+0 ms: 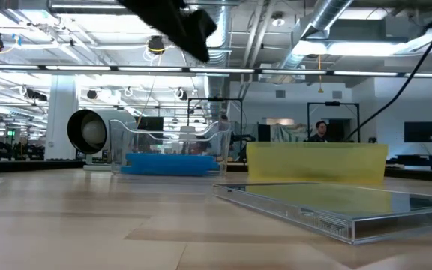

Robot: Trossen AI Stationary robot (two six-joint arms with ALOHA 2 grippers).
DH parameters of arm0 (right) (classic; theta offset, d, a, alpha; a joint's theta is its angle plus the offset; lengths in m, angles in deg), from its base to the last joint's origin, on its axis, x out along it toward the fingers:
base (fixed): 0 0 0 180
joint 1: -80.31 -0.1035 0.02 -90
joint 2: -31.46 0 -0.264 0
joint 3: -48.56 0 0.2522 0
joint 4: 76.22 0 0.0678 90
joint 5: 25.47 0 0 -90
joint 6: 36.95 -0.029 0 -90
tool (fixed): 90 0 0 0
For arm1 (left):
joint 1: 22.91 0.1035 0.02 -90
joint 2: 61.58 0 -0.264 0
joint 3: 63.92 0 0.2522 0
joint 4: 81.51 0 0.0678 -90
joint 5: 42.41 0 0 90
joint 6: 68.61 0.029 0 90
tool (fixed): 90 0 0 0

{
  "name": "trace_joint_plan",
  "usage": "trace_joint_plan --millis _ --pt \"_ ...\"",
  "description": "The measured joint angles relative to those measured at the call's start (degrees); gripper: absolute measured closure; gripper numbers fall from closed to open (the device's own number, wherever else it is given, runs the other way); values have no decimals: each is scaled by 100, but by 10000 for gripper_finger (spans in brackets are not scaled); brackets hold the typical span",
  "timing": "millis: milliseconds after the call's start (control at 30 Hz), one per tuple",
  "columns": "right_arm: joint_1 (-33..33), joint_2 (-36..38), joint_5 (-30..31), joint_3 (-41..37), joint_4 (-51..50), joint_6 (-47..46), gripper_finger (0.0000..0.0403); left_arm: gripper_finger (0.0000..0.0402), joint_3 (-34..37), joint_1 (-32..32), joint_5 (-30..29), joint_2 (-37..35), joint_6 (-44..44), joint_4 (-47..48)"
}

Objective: Pick & place jewel cases by type
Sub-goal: Put the black CD case into the yellow bin

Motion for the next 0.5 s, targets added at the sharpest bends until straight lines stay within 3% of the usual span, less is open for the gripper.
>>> trace_joint_plan --millis 200,500 --pt "-127 -661 -77 4 1279 593 253 159 0 85 775 633 -336 -565" --pt "-149 -880 -325 14 805 302 253 159 -2 90 1148 1164 -1174 -1556"
